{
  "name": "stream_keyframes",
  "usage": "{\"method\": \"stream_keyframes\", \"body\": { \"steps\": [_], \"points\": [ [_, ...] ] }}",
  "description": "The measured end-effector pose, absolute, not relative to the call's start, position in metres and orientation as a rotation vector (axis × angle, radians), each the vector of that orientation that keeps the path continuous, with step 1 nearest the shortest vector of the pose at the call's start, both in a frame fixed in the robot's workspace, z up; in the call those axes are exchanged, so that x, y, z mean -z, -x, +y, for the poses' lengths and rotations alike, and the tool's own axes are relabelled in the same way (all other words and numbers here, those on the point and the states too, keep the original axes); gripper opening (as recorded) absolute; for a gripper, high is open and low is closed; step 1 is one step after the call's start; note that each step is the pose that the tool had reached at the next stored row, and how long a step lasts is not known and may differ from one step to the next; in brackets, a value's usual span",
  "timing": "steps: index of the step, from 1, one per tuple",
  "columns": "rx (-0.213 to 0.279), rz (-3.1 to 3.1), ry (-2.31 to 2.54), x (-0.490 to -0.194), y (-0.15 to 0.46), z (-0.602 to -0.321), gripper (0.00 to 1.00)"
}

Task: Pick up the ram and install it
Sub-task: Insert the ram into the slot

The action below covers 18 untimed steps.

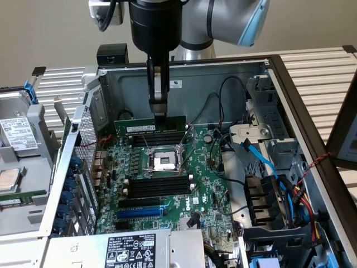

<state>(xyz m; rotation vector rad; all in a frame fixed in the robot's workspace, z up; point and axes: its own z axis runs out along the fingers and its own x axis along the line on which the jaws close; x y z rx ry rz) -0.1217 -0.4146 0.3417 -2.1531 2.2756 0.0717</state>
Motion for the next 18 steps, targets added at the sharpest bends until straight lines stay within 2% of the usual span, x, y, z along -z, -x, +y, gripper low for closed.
{"method": "stream_keyframes", "body": {
  "steps": [18],
  "points": [
    [-0.072, 2.281, 2.147, -0.309, 0.12, -0.414, 0.12]
  ]
}}
